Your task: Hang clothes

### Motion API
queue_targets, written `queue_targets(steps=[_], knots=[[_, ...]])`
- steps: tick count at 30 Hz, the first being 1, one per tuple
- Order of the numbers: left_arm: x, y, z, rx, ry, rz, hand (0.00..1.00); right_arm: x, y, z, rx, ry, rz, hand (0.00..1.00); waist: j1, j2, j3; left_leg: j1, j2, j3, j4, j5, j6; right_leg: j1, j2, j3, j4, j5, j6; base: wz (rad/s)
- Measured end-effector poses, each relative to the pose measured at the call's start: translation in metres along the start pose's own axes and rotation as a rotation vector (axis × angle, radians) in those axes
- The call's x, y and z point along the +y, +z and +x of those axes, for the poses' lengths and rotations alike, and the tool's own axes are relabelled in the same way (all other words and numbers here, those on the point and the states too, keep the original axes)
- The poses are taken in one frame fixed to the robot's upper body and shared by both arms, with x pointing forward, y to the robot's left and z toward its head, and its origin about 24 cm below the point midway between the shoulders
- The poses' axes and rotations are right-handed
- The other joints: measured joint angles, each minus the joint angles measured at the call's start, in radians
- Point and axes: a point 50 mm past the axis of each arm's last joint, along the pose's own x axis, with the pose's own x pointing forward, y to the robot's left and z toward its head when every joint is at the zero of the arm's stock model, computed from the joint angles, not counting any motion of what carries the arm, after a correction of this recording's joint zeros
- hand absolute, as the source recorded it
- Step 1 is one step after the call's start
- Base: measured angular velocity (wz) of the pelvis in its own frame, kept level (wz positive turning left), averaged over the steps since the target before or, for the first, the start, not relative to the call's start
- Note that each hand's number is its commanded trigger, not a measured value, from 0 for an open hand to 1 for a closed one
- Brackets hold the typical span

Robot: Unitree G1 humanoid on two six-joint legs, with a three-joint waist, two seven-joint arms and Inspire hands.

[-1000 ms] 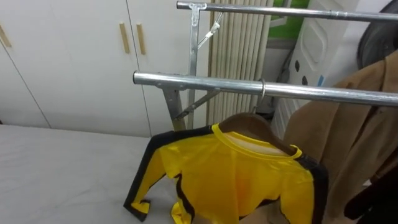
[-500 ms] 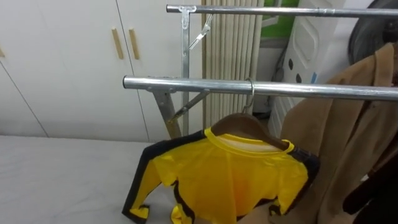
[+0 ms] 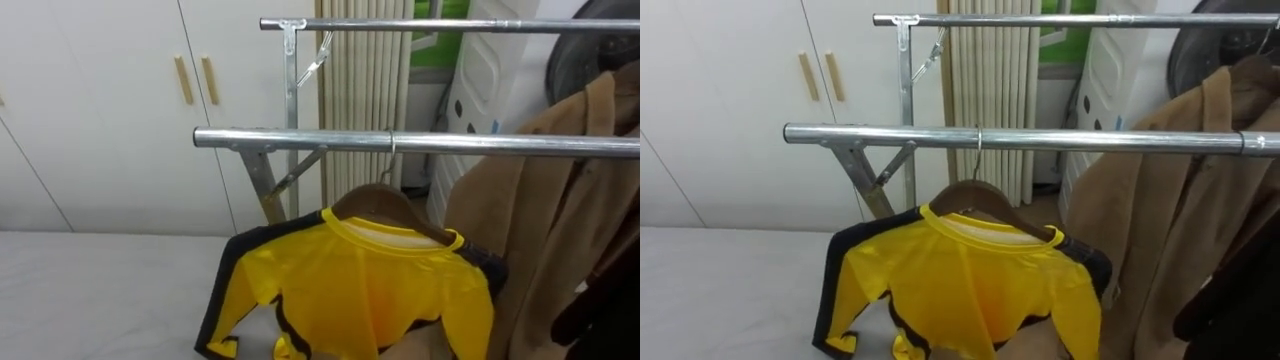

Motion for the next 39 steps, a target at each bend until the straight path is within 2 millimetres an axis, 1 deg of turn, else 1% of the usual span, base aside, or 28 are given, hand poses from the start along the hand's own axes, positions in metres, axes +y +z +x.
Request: queue_targets(steps=[6,10,11,13,14,15,16,18,19,20,21,22,23,24,25,26,27,28,29,30,31,32,33,34,35,37,38,39], knots=[[-0.003,0.006,0.002,0.000,-0.023,0.018,0.00,0.005,0.015,0.003,-0.020,-0.001,-0.048,0.00,0.002,0.011,-0.0001,-0.014,0.000,-0.003,0.001,0.000,0.000,-0.013,0.000,-0.006,0.002,0.001,0.000,0.01],[-0.004,0.010,0.003,-0.005,-0.033,0.025,0.00,0.007,0.023,0.004,-0.029,0.001,-0.109,0.00,0.005,0.012,0.0006,-0.016,-0.002,-0.012,0.007,0.000,0.000,-0.016,-0.011,-0.045,0.015,-0.007,-0.007,0.16],[-0.003,0.011,0.004,-0.007,-0.033,0.027,0.00,0.008,0.024,0.004,-0.027,0.003,-0.127,0.00,0.003,0.011,0.0006,-0.016,-0.004,-0.024,0.010,0.000,-0.001,-0.018,-0.014,-0.063,0.025,-0.014,-0.014,0.27],[-0.005,0.015,0.004,-0.018,-0.038,0.028,0.00,0.009,0.026,0.004,-0.026,0.004,-0.158,0.00,0.003,0.010,0.0006,-0.026,-0.007,-0.040,0.023,-0.002,-0.003,-0.021,-0.024,-0.088,0.040,-0.030,-0.012,0.43],[-0.007,0.019,0.005,-0.028,-0.042,0.011,0.00,0.009,0.030,0.005,-0.028,0.006,-0.192,0.00,0.011,0.010,0.0009,-0.032,-0.009,-0.043,0.030,-0.002,-0.003,-0.022,-0.030,-0.112,0.044,-0.034,-0.017,0.47],[-0.008,0.021,0.005,-0.033,-0.044,0.004,0.00,0.010,0.032,0.005,-0.028,0.010,-0.213,0.00,0.016,0.010,0.0009,-0.037,-0.009,-0.046,0.036,-0.002,-0.003,-0.023,-0.032,-0.121,0.045,-0.036,-0.019,0.53],[-0.010,0.026,0.005,-0.058,-0.050,0.016,0.00,0.013,0.037,0.006,-0.032,0.017,-0.272,0.00,0.023,0.010,0.0007,-0.053,-0.010,-0.069,0.047,-0.002,-0.004,-0.025,-0.040,-0.147,0.045,-0.042,-0.018,0.65],[-0.010,0.033,0.005,-0.098,-0.051,0.015,0.00,0.019,0.050,0.007,-0.047,0.022,-0.389,0.00,0.036,0.006,-0.0005,-0.089,-0.014,-0.106,0.070,-0.002,-0.005,-0.042,-0.054,-0.199,0.056,-0.048,-0.028,0.81],[-0.010,0.037,0.005,-0.123,-0.054,0.011,0.00,0.023,0.058,0.008,-0.056,0.021,-0.466,0.00,0.048,0.005,-0.0018,-0.114,-0.015,-0.129,0.087,-0.002,-0.006,-0.052,-0.066,-0.249,0.058,-0.048,-0.038,1.05],[-0.011,0.042,0.005,-0.147,-0.065,0.014,0.00,0.025,0.065,0.008,-0.063,0.017,-0.540,0.00,0.066,0.004,-0.0015,-0.136,-0.016,-0.139,0.103,0.000,-0.009,-0.054,-0.086,-0.323,0.052,-0.053,-0.045,1.11],[-0.012,0.044,0.005,-0.157,-0.071,0.018,0.00,0.026,0.068,0.008,-0.063,0.013,-0.585,0.00,0.080,0.003,-0.0018,-0.148,-0.015,-0.139,0.111,0.001,-0.011,-0.054,-0.095,-0.362,0.051,-0.057,-0.047,1.17],[-0.012,0.046,0.005,-0.166,-0.075,0.018,0.00,0.028,0.074,0.008,-0.066,0.007,-0.652,0.00,0.105,0.002,-0.0015,-0.174,-0.012,-0.140,0.134,0.003,-0.014,-0.055,-0.114,-0.443,0.047,-0.067,-0.054,1.25],[-0.013,0.045,0.005,-0.162,-0.080,0.018,0.00,0.028,0.078,0.008,-0.063,0.001,-0.687,0.00,0.124,-0.001,-0.0030,-0.202,-0.007,-0.129,0.156,0.004,-0.015,-0.054,-0.127,-0.503,0.036,-0.073,-0.057,1.36],[-0.013,0.044,0.005,-0.157,-0.086,0.017,0.00,0.028,0.079,0.008,-0.063,-0.001,-0.689,0.00,0.132,-0.003,-0.0018,-0.215,-0.003,-0.110,0.171,0.003,-0.015,-0.055,-0.134,-0.534,0.035,-0.078,-0.060,1.53],[-0.014,0.046,0.005,-0.164,-0.100,0.029,0.00,0.025,0.079,0.008,-0.050,-0.018,-0.704,0.00,0.150,-0.007,-0.0023,-0.234,0.011,-0.064,0.212,-0.006,-0.010,-0.054,-0.145,-0.591,0.038,-0.091,-0.065,1.49],[-0.015,0.047,0.005,-0.171,-0.114,0.030,0.00,0.022,0.079,0.008,-0.041,-0.035,-0.705,0.00,0.169,-0.011,-0.0021,-0.238,0.026,-0.010,0.269,-0.033,-0.004,-0.053,-0.155,-0.643,0.048,-0.107,-0.066,1.41],[-0.016,0.047,0.004,-0.174,-0.122,0.029,0.00,0.022,0.079,0.008,-0.036,-0.042,-0.702,0.00,0.174,-0.013,-0.0027,-0.237,0.032,0.016,0.300,-0.050,-0.002,-0.053,-0.159,-0.667,0.054,-0.117,-0.065,1.29],[-0.017,0.047,0.004,-0.175,-0.130,0.022,0.00,0.020,0.079,0.008,-0.028,-0.054,-0.690,0.00,0.180,-0.013,-0.0028,-0.231,0.054,0.069,0.360,-0.084,0.001,-0.054,-0.163,-0.719,0.059,-0.130,-0.068,1.38],[-0.018,0.051,0.004,-0.196,-0.149,0.028,0.00,0.019,0.077,0.007,-0.019,-0.059,-0.679,0.00,0.180,-0.014,-0.0023,-0.216,0.081,0.135,0.405,-0.111,0.004,-0.053,-0.168,-0.777,0.059,-0.138,-0.073,1.44],[-0.019,0.054,0.003,-0.210,-0.159,0.026,0.00,0.018,0.077,0.007,-0.018,-0.060,-0.678,0.00,0.178,-0.015,-0.0029,-0.206,0.092,0.167,0.417,-0.121,0.005,-0.052,-0.171,-0.810,0.059,-0.142,-0.074,1.65],[-0.022,0.062,0.002,-0.244,-0.184,0.015,0.00,0.017,0.078,0.007,-0.014,-0.063,-0.674,0.00,0.167,-0.013,-0.0033,-0.183,0.106,0.211,0.426,-0.136,0.006,-0.051,-0.178,-0.880,0.058,-0.151,-0.074,1.78],[-0.026,0.069,0.001,-0.266,-0.209,-0.002,0.00,0.015,0.078,0.007,-0.014,-0.069,-0.658,0.00,0.157,-0.013,-0.0038,-0.155,0.105,0.245,0.411,-0.151,0.008,-0.050,-0.185,-0.945,0.060,-0.161,-0.060,1.76],[-0.028,0.073,0.000,-0.283,-0.220,-0.008,0.00,0.014,0.079,0.006,-0.014,-0.071,-0.651,0.00,0.157,-0.013,-0.0034,-0.140,0.097,0.257,0.385,-0.156,0.006,-0.051,-0.189,-0.967,0.065,-0.166,-0.053,1.52],[-0.030,0.079,-0.002,-0.313,-0.241,-0.015,0.00,0.013,0.079,0.006,-0.012,-0.074,-0.651,0.00,0.158,-0.013,-0.0035,-0.100,0.081,0.282,0.323,-0.167,0.005,-0.055,-0.193,-1.012,0.072,-0.176,-0.035,1.00],[-0.030,0.082,-0.002,-0.322,-0.251,-0.018,0.00,0.012,0.078,0.006,-0.010,-0.074,-0.648,0.00,0.157,-0.013,-0.0039,-0.082,0.073,0.292,0.290,-0.170,0.007,-0.054,-0.193,-1.033,0.073,-0.180,-0.028,1.07],[-0.030,0.094,-0.002,-0.353,-0.277,-0.053,0.00,0.011,0.077,0.006,-0.008,-0.073,-0.642,0.00,0.158,-0.018,-0.0059,-0.038,0.032,0.340,0.163,-0.190,0.030,-0.062,-0.204,-1.106,0.094,-0.189,-0.010,0.82],[-0.030,0.094,-0.001,-0.350,-0.281,-0.082,0.00,0.012,0.076,0.006,-0.005,-0.071,-0.642,0.00,0.167,-0.034,-0.0163,-0.034,0.018,0.338,0.123,-0.193,0.027,-0.079,-0.227,-1.124,0.131,-0.195,0.011,0.40],[-0.031,0.094,-0.002,-0.347,-0.286,-0.098,0.00,0.011,0.075,0.006,-0.004,-0.074,-0.640,0.00,0.170,-0.033,-0.0194,-0.032,0.022,0.337,0.108,-0.193,0.025,-0.084,-0.234,-1.134,0.148,-0.192,0.028,0.15]])
